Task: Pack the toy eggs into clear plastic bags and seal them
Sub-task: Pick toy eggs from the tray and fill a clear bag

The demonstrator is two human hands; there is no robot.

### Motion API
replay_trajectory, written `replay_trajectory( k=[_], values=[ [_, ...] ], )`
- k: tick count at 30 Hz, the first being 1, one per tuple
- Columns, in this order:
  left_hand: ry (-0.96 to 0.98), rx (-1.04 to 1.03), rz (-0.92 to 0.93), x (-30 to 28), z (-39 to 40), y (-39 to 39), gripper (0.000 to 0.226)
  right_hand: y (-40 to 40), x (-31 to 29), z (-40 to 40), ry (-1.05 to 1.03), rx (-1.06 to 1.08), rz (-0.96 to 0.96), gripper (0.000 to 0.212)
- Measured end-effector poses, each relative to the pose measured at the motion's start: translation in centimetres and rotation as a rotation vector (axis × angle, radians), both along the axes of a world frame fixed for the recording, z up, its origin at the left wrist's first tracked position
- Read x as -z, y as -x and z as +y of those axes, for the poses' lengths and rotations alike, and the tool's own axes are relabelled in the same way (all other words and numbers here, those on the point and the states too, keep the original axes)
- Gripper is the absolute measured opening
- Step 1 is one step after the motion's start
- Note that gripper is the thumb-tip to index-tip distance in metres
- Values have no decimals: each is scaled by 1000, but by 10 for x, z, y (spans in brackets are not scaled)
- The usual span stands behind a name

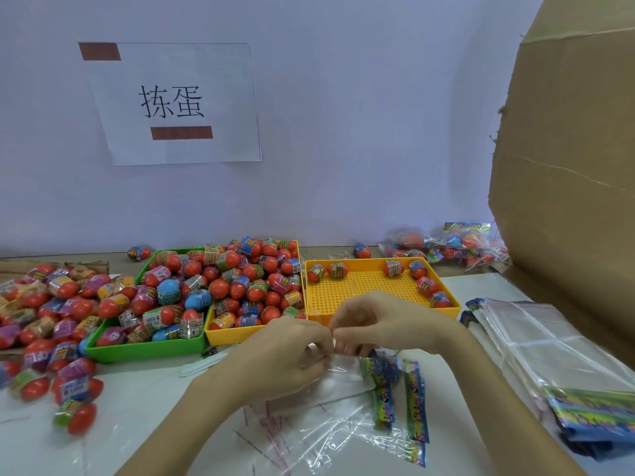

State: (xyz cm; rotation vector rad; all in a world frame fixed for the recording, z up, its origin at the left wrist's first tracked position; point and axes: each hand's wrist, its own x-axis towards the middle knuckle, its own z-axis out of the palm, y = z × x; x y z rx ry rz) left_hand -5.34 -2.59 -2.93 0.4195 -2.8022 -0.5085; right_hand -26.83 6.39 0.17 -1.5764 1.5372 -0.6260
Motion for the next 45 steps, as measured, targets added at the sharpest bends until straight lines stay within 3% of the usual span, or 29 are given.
replay_trajectory(
  k=[4,8,12,16,18,21,27,34,37,41,45],
  values=[
    [-107,-49,99,-2,-2,-1,8,2,-6,6,-89,-102,65,20],
    [-166,-128,222,-7,-6,-3,6,2,-9,4,-29,16,-2,52],
    [-292,-344,613,-14,-12,-5,15,6,-8,5,-127,126,-208,73],
    [-629,-423,885,-12,-17,-5,25,0,-5,5,-249,-135,-318,38],
    [-706,-413,915,-8,-16,-4,37,-5,-3,2,-257,-220,-368,32],
    [-727,-423,917,-6,-15,-3,42,-10,0,-1,-215,-202,-517,44],
    [-774,-389,879,-5,-12,-1,27,-13,0,-5,-73,36,-615,32],
    [-778,-383,872,-8,-11,-1,50,-13,-1,-7,159,314,-668,32],
    [-581,-388,787,-9,-3,-1,38,-18,-1,-9,224,354,-724,28],
    [125,-555,645,-12,-5,-8,41,-21,-5,-10,273,385,-801,19],
    [379,-441,881,-23,-10,-17,30,-20,-4,-9,293,407,-718,18]
  ],
)
